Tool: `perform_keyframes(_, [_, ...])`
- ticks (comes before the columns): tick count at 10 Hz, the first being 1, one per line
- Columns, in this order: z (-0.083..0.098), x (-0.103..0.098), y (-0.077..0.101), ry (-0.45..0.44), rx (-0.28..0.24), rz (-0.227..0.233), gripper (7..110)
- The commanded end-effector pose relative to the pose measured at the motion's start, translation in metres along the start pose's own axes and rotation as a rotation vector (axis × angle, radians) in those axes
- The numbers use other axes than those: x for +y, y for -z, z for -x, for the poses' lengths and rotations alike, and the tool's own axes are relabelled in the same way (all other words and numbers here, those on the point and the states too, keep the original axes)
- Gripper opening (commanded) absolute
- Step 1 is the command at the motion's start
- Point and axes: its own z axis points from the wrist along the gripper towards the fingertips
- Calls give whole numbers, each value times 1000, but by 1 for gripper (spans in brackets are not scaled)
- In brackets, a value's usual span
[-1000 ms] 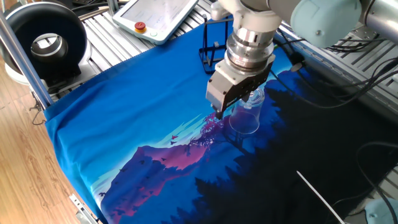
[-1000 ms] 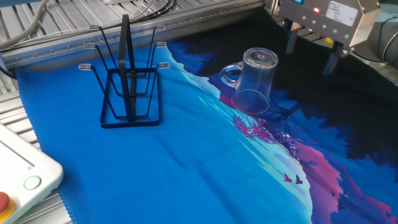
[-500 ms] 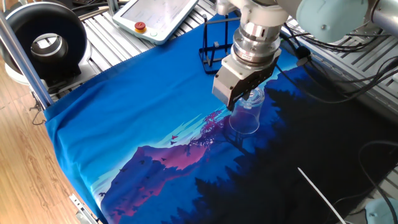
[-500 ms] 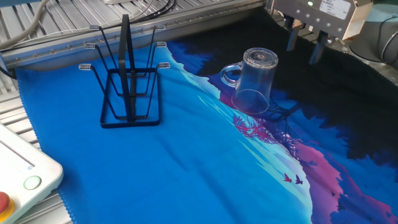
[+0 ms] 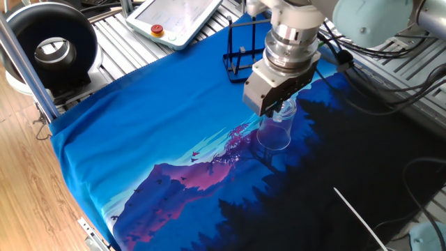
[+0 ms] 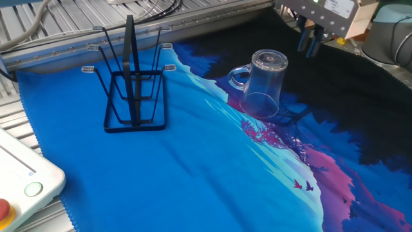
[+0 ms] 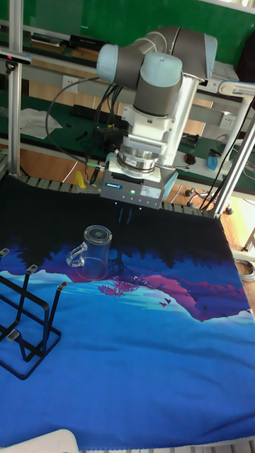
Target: Put the cup on the cup rack
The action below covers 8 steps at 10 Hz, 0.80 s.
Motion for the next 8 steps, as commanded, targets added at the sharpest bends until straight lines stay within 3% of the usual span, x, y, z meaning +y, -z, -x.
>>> perform_keyframes(1, [7, -12, -4, -3, -27, 0, 7])
perform_keyframes(3, [7, -18, -6, -6, -25, -14, 7])
perform_keyframes(6, [19, -21, -3, -7, -91, -20, 7])
perform_keyframes(8, [29, -16, -2, 71, -135, 0, 7])
